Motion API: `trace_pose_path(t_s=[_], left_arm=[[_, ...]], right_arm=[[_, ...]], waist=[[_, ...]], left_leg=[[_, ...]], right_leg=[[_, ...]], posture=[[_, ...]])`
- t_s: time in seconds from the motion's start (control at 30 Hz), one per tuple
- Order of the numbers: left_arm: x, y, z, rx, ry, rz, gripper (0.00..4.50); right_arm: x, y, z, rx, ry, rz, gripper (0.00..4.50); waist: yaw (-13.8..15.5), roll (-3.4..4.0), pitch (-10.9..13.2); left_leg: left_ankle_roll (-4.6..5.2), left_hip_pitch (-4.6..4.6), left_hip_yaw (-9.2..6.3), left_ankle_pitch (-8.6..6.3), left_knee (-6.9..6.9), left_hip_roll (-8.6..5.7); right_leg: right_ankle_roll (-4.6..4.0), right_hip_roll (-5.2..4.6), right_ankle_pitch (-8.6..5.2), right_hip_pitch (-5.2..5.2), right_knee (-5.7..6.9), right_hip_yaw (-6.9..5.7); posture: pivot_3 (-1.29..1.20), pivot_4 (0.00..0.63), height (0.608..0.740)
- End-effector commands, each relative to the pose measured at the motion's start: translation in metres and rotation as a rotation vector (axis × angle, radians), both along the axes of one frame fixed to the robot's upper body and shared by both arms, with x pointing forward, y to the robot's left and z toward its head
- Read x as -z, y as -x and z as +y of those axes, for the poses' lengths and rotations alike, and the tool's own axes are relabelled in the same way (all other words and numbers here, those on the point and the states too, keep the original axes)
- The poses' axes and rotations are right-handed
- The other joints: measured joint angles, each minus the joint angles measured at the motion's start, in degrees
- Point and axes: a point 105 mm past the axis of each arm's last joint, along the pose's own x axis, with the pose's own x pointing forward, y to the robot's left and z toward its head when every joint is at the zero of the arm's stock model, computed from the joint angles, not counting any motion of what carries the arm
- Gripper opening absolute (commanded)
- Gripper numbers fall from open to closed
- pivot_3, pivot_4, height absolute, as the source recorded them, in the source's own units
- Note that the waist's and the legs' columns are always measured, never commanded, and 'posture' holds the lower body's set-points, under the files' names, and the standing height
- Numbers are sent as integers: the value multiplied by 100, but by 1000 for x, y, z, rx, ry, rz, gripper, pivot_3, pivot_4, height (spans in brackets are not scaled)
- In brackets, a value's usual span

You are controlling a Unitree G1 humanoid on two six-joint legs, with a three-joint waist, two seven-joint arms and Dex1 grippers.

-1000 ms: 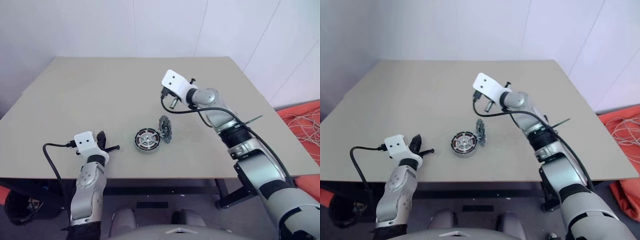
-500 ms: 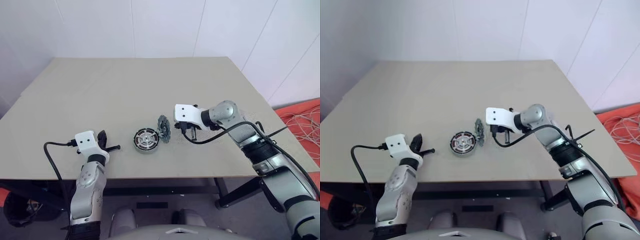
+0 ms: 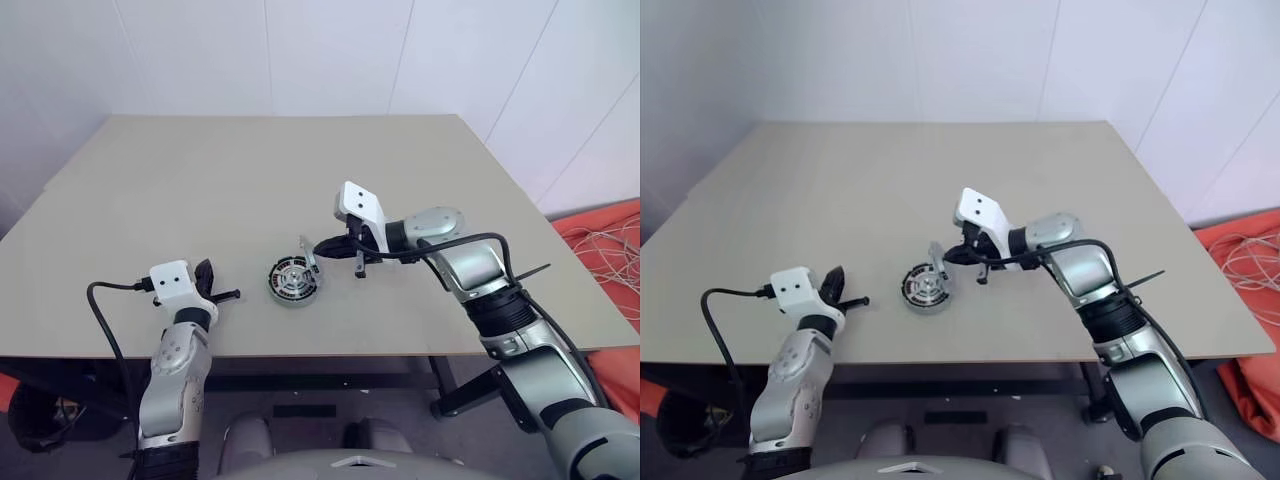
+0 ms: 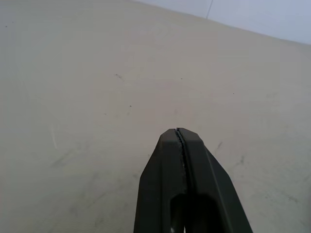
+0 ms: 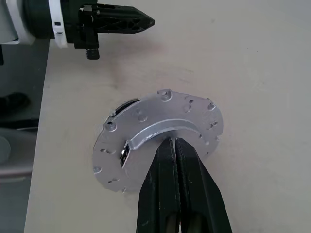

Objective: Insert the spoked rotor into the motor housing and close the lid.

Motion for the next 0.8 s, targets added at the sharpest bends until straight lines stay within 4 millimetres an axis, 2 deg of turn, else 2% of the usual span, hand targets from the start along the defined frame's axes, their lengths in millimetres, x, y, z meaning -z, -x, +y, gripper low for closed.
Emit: trace_pose_path(t_s=[0.03, 0.53, 0.8], left_arm=[[-11, -3, -1, 11, -4, -41, 0], [-14, 2, 7, -16, -15, -40, 0], [-14, 3, 8, -21, -18, -41, 0]], right_arm=[[-7, 1, 9, 0, -40, -15, 46], [24, -2, 47, 26, -85, 106, 46], [35, -2, 48, 49, -69, 142, 46]], waist=[[0, 0, 0], [-7, 0, 0], [-6, 0, 0]], left_leg=[[0, 0, 0, 0, 0, 0], [-1, -2, 0, 0, -3, 0], [-1, -2, -1, 0, -4, 0]], right_leg=[[0, 0, 0, 0, 0, 0], [1, 0, 0, -3, -2, 0], [1, 0, -1, -2, -3, 0]], posture=[[0, 0, 740], [0, 0, 740], [0, 0, 740]])
